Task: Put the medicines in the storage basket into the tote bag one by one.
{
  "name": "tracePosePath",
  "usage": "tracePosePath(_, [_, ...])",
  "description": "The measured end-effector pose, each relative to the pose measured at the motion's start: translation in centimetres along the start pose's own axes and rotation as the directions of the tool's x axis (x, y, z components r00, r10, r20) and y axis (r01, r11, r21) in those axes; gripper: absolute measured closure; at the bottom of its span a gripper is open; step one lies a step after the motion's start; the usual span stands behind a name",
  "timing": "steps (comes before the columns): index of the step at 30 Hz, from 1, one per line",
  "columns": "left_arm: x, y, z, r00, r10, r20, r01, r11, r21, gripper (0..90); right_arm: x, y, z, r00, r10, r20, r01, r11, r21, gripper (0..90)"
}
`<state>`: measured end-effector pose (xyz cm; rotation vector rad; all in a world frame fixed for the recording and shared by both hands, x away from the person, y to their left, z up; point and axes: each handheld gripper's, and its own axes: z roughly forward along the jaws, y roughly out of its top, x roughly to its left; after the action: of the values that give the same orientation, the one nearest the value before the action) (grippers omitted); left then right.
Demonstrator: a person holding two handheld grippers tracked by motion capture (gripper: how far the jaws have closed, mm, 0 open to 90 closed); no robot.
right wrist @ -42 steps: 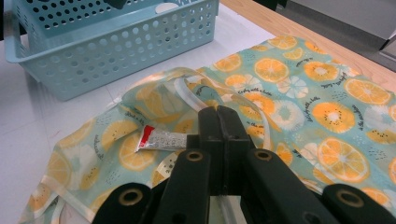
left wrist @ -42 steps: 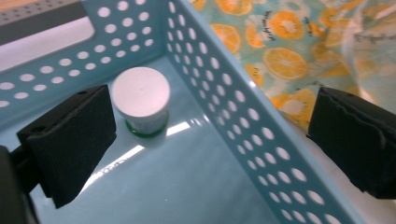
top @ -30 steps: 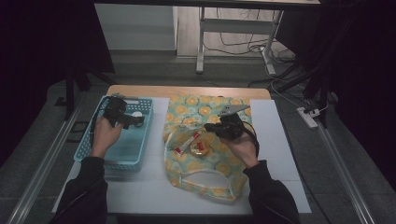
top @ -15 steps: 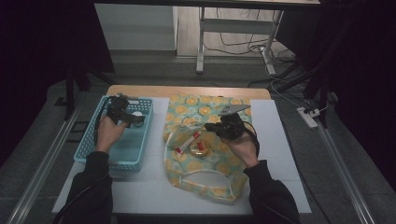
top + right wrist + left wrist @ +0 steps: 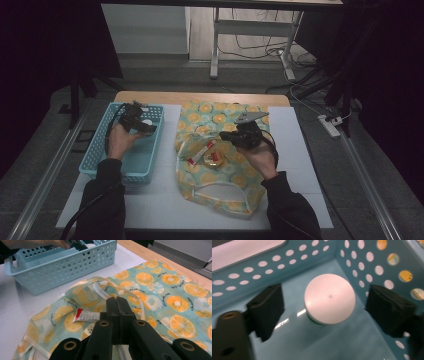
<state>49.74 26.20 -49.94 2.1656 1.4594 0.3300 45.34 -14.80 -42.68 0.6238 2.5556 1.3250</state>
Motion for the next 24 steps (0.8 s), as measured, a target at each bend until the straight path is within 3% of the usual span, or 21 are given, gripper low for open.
tracePosePath(9, [0.3,0.0,-0.1,0.9983,-0.047,0.033,0.047,0.9988,0.013,49.3,-0.1,0.0,0.0,1.0000,0.001,0.002,-0.001,1.000,-0.002,89.8])
tracePosePath(14, [0.2,0.1,-0.4,0.9984,-0.056,0.011,0.055,0.9982,0.024,50.1,-0.1,0.0,0.0,1.0000,0.002,0.004,-0.002,1.000,-0.003,89.8])
tracePosePath(24, [-0.2,0.0,-2.2,0.9985,-0.046,0.031,0.047,0.9987,-0.018,50.3,0.0,0.0,-0.1,1.0000,0.000,0.006,0.000,1.000,-0.006,89.8])
